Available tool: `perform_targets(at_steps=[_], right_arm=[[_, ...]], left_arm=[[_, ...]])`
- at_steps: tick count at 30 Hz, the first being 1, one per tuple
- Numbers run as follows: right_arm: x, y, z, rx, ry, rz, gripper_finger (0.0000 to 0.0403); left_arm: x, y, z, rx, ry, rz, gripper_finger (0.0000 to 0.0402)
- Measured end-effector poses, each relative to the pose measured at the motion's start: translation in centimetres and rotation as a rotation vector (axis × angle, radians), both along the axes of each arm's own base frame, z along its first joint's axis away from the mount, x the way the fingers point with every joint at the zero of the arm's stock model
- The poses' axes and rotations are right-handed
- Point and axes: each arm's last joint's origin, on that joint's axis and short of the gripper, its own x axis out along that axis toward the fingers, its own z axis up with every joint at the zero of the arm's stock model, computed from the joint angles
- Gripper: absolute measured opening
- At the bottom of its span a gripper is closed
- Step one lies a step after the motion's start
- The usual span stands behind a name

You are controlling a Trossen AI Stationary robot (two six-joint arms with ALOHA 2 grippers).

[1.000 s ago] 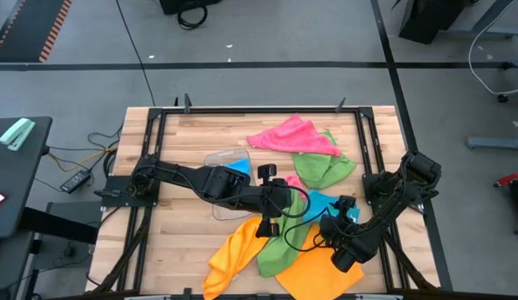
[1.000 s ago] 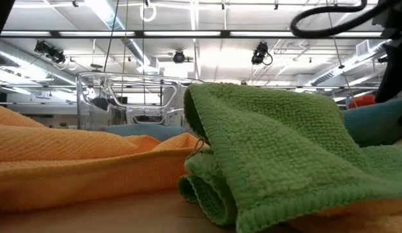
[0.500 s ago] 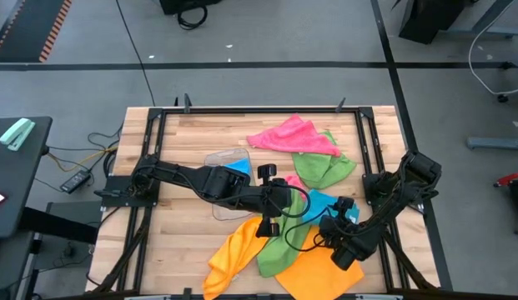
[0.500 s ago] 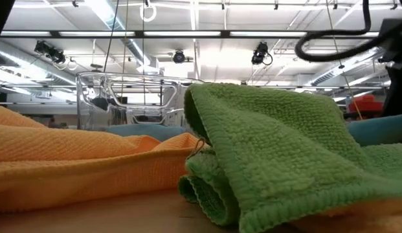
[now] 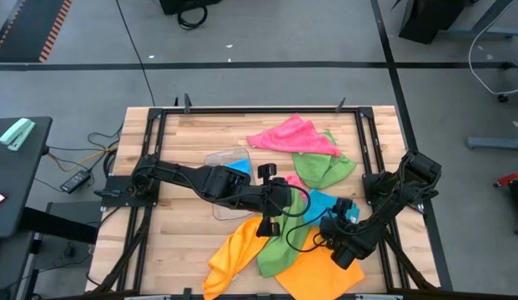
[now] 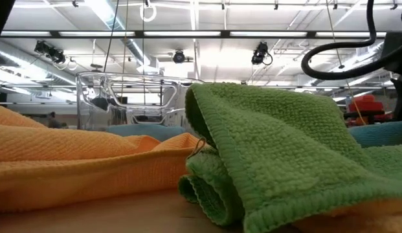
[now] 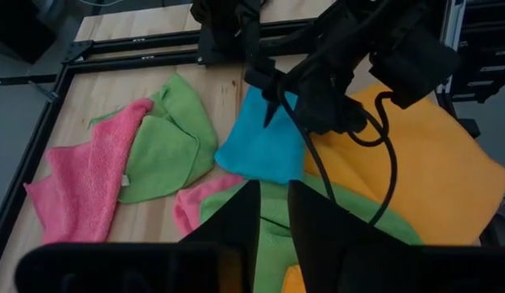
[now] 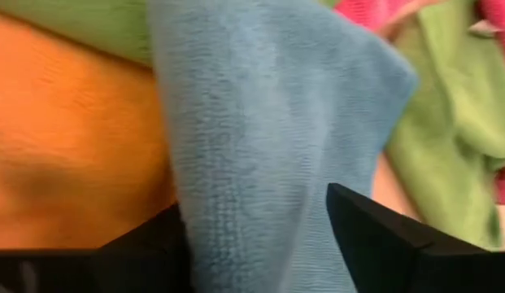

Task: Fold microfiber towels
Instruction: Fold the blue towel

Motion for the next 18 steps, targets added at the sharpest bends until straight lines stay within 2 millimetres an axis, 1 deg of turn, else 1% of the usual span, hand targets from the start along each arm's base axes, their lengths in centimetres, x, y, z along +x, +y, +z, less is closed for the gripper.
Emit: perform_targets(at_steps=[4, 13, 15, 18], right_arm=[[0.2, 0.4, 0.0, 0.049, 0.017, -0.003, 0.0186], [0.2, 0.5, 0.3, 0.091, 0.027, -0.035, 0.0052], [0.1, 0.5, 0.9, 0.115, 0.017, -0.035, 0.0036], [0.0, 0.4, 2.7, 0.170, -0.023, -0.015, 0.0024]], left_arm=[[0.0, 0.0, 0.0, 0.000, 0.000, 0.000, 0.0071], [0.0, 0.2, 0.0, 0.006, 0.001, -0.001, 0.0071], [0.0, 0.2, 0.0, 0.007, 0.002, -0.001, 0.0069], [0.0, 0.2, 0.0, 0.007, 0.003, -0.001, 0.0067]])
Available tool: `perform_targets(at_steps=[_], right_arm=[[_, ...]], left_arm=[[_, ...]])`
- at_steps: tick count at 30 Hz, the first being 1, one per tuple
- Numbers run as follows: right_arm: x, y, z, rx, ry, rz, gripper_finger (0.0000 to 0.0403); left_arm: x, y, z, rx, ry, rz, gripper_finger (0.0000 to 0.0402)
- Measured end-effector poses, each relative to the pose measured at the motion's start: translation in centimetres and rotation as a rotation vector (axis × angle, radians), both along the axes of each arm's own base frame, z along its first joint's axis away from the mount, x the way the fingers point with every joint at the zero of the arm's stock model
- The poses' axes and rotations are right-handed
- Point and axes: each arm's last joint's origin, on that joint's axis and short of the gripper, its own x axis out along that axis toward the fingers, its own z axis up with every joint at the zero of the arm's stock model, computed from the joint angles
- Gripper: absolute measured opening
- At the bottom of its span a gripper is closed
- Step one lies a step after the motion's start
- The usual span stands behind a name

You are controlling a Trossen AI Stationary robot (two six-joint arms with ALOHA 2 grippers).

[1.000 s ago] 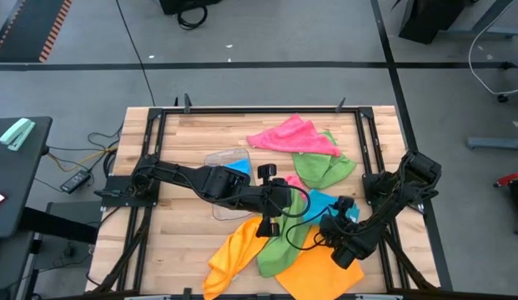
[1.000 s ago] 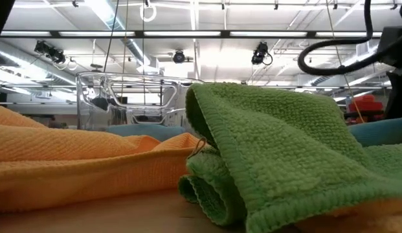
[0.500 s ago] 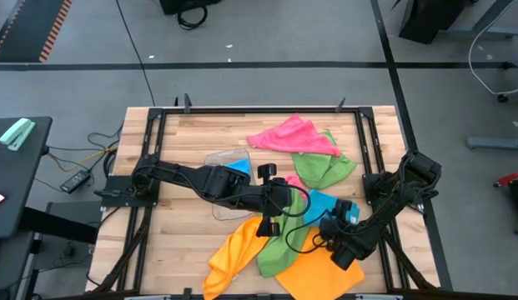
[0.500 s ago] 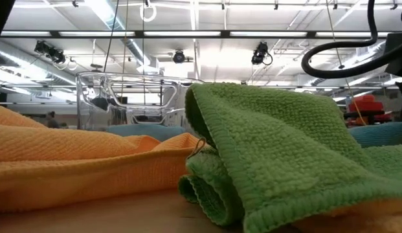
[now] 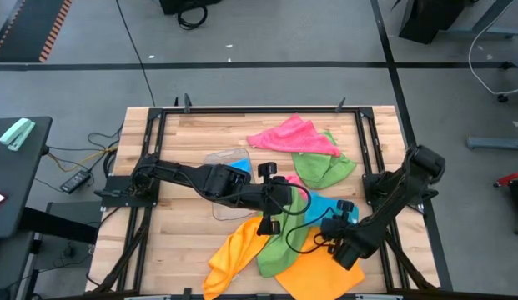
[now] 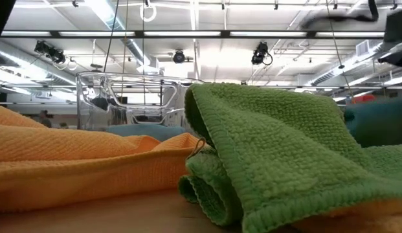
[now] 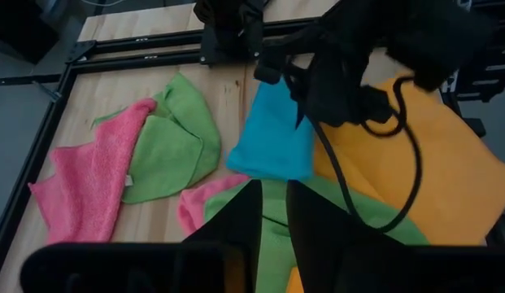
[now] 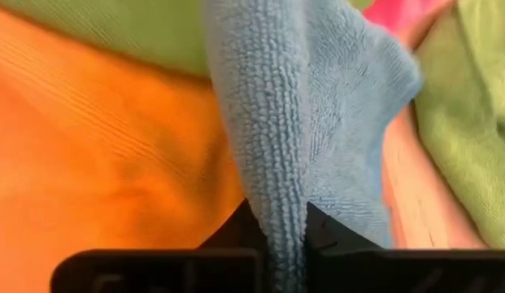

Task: Fold microfiber towels
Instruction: Fold the blue towel

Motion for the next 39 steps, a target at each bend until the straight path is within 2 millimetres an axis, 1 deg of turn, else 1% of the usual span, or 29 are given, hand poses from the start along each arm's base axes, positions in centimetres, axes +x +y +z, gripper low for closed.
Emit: perform_targets(at_steps=[6, 11, 16, 21, 24, 30, 36, 39], right_arm=[[-0.9, -1.1, 4.6, 0.135, -0.123, 0.039, 0.0020], [-2.1, -2.5, 8.3, 0.270, -0.230, 0.063, 0.0019], [-3.2, -3.6, 10.8, 0.421, -0.286, 0.097, 0.0019], [-4.1, -4.2, 12.8, 0.591, -0.336, 0.120, 0.0019], [-4.3, -4.3, 13.6, 0.673, -0.356, 0.139, 0.0019], [-4.1, -3.8, 13.9, 0.794, -0.318, 0.150, 0.0018], [-3.3, -4.1, 13.7, 0.831, -0.272, 0.137, 0.0018], [-2.9, -4.8, 13.4, 0.811, -0.238, 0.123, 0.0018]], left_arm=[[0.0, 0.0, -1.1, 0.053, 0.067, -0.031, 0.0071], [0.4, -0.1, -2.7, 0.045, 0.110, -0.024, 0.0069], [0.5, -0.3, -3.9, 0.033, 0.144, -0.026, 0.0074], [0.6, 0.1, -3.6, 0.018, 0.136, -0.006, 0.0072], [0.6, 0.3, -3.3, 0.012, 0.121, 0.001, 0.0068], [0.9, 0.4, -3.0, 0.000, 0.082, 0.004, 0.0071], [1.1, 0.5, -2.9, -0.003, 0.063, 0.001, 0.0070], [1.1, 0.5, -2.9, -0.007, 0.065, -0.003, 0.0065]])
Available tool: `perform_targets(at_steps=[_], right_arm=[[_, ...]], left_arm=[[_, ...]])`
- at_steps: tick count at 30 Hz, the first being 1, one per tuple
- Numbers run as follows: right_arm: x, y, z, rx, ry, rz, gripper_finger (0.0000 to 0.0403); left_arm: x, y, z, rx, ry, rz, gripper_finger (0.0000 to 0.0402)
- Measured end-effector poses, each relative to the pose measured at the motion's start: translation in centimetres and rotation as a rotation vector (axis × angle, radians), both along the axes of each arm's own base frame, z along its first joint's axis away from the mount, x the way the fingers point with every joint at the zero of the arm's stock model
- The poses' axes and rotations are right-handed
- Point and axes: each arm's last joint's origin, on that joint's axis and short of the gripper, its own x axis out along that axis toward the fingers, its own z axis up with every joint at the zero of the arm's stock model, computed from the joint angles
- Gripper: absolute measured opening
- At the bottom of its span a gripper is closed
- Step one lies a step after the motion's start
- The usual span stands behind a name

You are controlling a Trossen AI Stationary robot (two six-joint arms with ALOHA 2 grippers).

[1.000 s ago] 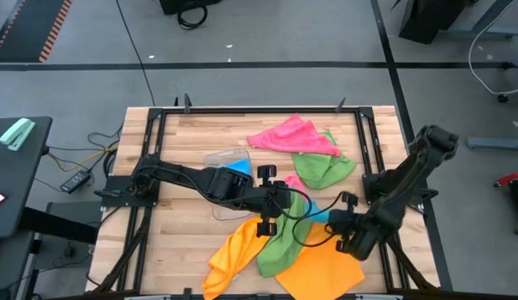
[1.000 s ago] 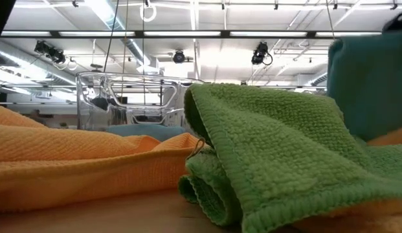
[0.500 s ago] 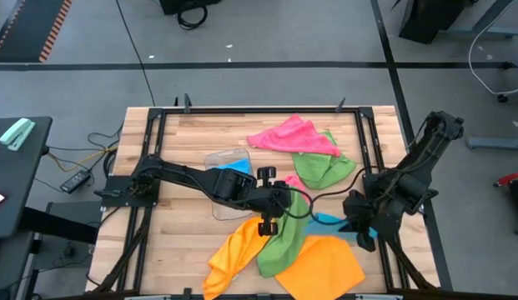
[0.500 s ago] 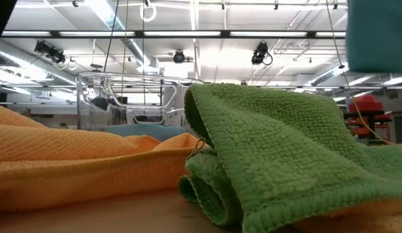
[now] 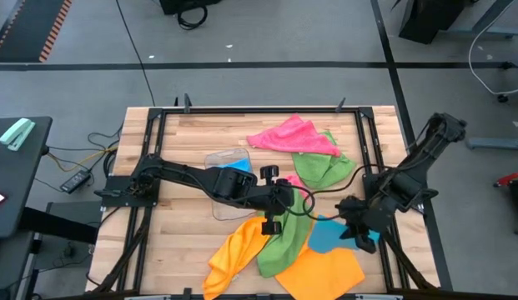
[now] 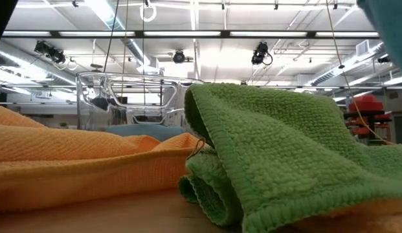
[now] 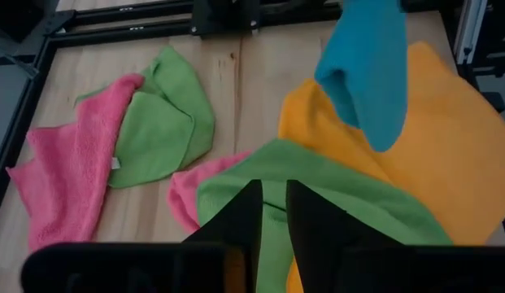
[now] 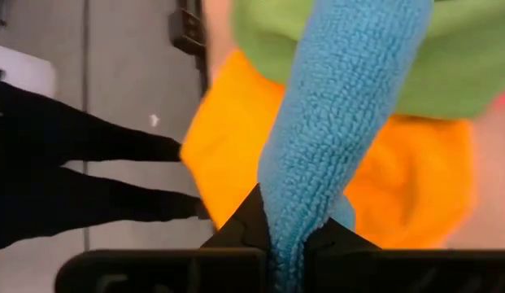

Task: Fold microfiber towels
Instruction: Fold the blue towel

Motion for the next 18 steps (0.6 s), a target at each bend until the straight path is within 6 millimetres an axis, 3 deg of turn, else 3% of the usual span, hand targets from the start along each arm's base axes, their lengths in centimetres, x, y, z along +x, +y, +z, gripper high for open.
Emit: perform_targets(at_steps=[10, 14, 18], right_arm=[[0.8, -3.1, -0.9, -0.118, 0.123, -0.098, 0.0018], [1.4, -2.8, -1.6, -0.191, 0.115, -0.120, 0.0018], [3.0, -1.4, -3.6, -0.274, 0.153, -0.088, 0.0018]], left_arm=[[-0.1, -0.1, -0.2, -0.037, 0.024, -0.006, 0.0066], [-0.2, -0.1, -0.2, -0.036, 0.028, -0.006, 0.0062], [-0.2, -0.1, -0.2, -0.040, 0.029, -0.005, 0.0058]])
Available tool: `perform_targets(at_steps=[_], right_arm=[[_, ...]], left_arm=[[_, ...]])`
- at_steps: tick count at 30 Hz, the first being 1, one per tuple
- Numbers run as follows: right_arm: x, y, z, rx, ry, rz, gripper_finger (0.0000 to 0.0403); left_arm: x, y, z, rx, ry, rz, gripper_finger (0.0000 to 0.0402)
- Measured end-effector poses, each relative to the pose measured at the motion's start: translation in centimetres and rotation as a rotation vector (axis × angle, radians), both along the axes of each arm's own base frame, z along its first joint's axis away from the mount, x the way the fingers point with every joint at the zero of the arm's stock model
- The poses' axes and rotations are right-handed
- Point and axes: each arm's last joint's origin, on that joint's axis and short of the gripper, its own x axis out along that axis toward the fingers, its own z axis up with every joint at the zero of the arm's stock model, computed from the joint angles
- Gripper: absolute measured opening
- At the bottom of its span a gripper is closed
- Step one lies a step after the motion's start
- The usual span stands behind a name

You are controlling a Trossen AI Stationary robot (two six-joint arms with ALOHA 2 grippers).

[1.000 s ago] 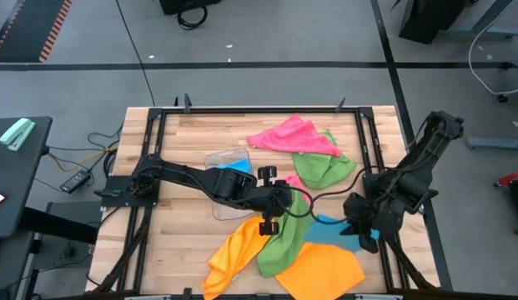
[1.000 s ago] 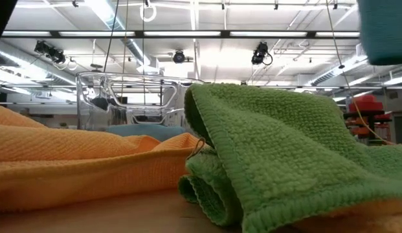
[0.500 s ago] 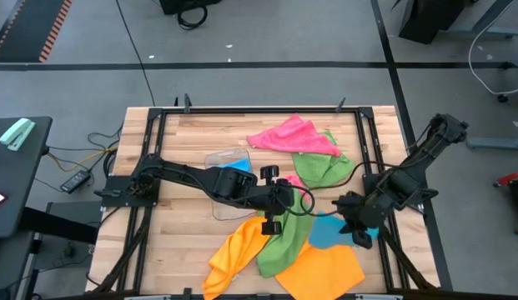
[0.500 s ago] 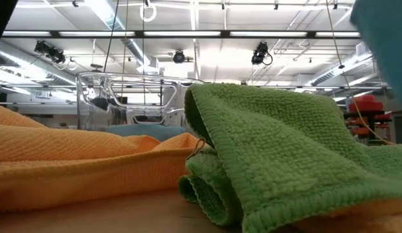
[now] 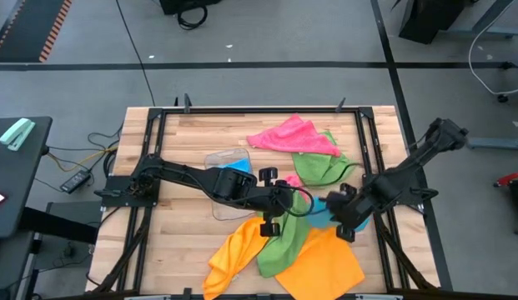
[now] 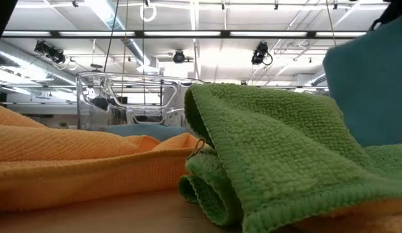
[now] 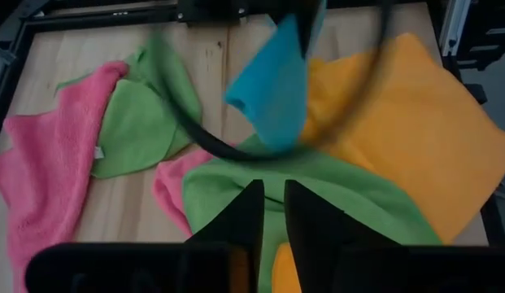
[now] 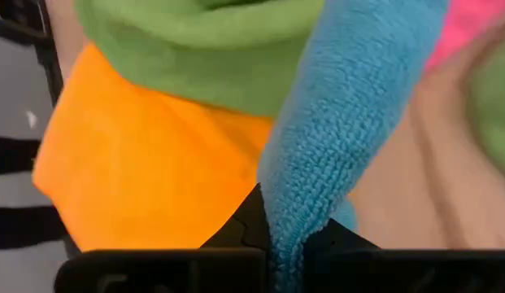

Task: Fold microfiber towels
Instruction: Fold the blue towel

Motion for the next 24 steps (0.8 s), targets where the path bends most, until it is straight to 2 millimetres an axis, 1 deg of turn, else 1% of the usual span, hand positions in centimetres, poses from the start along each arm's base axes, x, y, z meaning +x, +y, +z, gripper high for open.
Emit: perform_targets(at_steps=[2, 5, 9, 17, 21, 24], right_arm=[[0.9, 1.1, -0.9, 0.017, 0.003, 0.033, 0.0018], [2.2, 2.8, -1.6, 0.101, -0.042, 0.077, 0.0018], [3.2, 4.8, -2.3, 0.186, -0.085, 0.117, 0.0019], [4.0, 7.1, -5.5, 0.168, -0.030, 0.134, 0.0021], [4.2, 8.2, -5.9, 0.222, -0.044, 0.167, 0.0034], [4.2, 8.4, -6.1, 0.223, -0.040, 0.200, 0.0049]], left_arm=[[0.0, 0.0, 0.0, -0.011, 0.005, 0.003, 0.0057], [-0.1, 0.0, -0.1, -0.030, 0.016, -0.001, 0.0057], [-0.2, -0.1, -0.2, -0.038, 0.026, -0.005, 0.0061], [-0.2, -0.1, -0.1, -0.037, 0.021, -0.007, 0.0055], [-0.2, -0.1, -0.1, -0.051, 0.025, -0.019, 0.0053], [-0.2, -0.2, -0.1, -0.065, 0.029, -0.032, 0.0053]])
